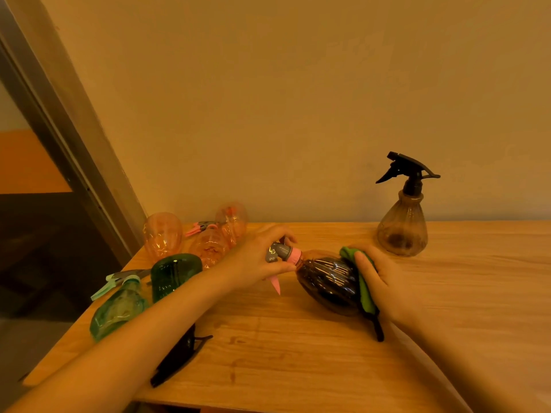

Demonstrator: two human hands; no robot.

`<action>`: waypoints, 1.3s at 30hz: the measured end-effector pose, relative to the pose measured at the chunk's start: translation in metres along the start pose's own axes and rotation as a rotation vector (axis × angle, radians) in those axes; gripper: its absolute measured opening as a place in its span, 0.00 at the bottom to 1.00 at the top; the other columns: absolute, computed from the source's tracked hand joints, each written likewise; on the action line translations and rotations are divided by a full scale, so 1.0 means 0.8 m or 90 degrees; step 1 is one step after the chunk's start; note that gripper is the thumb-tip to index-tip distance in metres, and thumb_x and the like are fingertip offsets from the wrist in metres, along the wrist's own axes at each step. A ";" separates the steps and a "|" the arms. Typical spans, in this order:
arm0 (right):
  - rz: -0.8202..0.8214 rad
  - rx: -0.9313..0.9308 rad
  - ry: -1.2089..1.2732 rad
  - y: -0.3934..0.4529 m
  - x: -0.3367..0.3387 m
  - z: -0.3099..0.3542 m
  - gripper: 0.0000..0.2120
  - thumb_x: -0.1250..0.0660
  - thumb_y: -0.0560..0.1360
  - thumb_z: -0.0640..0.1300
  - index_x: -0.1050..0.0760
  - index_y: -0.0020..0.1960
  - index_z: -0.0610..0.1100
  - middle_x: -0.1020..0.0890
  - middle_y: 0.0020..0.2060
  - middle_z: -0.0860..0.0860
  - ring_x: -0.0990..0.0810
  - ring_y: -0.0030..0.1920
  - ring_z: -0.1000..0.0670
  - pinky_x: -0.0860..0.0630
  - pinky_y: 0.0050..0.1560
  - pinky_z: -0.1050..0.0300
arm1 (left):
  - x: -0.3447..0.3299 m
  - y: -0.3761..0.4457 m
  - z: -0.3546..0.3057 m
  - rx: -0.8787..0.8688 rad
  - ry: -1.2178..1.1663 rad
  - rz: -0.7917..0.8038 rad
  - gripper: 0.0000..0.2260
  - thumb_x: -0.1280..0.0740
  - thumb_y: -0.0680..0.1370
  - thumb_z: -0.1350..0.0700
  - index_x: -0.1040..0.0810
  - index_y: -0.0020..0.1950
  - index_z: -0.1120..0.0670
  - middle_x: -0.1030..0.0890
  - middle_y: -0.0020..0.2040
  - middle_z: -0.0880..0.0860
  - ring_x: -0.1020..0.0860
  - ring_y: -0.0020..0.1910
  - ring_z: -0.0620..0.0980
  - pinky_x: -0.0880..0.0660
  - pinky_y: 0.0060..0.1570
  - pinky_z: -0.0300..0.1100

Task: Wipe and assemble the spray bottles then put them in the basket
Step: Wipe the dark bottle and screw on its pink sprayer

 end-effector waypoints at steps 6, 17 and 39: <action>-0.025 0.006 -0.022 -0.005 -0.003 0.015 0.08 0.43 0.80 0.53 0.27 0.53 0.59 0.20 0.47 0.61 0.23 0.50 0.62 0.29 0.49 0.65 | -0.006 -0.001 -0.003 0.084 -0.095 0.112 0.33 0.28 0.73 0.54 0.39 0.73 0.45 0.21 0.47 0.50 0.19 0.41 0.45 0.21 0.44 0.40; 0.032 0.053 -0.112 0.006 -0.020 0.055 0.17 0.47 0.79 0.58 0.26 0.60 0.54 0.21 0.52 0.56 0.24 0.52 0.58 0.26 0.53 0.56 | 0.001 0.014 -0.034 0.018 -0.010 0.095 0.26 0.24 0.69 0.54 0.31 0.63 0.46 0.21 0.49 0.45 0.23 0.45 0.36 0.27 0.42 0.28; 0.017 0.077 -0.152 -0.004 -0.016 0.056 0.18 0.47 0.79 0.57 0.27 0.61 0.51 0.22 0.52 0.56 0.25 0.52 0.57 0.28 0.53 0.57 | 0.007 -0.001 -0.016 0.009 0.046 0.000 0.16 0.23 0.67 0.51 0.31 0.44 0.47 0.25 0.42 0.44 0.26 0.41 0.41 0.30 0.37 0.34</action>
Point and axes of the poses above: each hand's wrist, its own y-axis towards the middle knuckle, its own x-axis out of the back of the hand, z = x × y, the point moved 9 cm from there along y, towards the middle knuckle
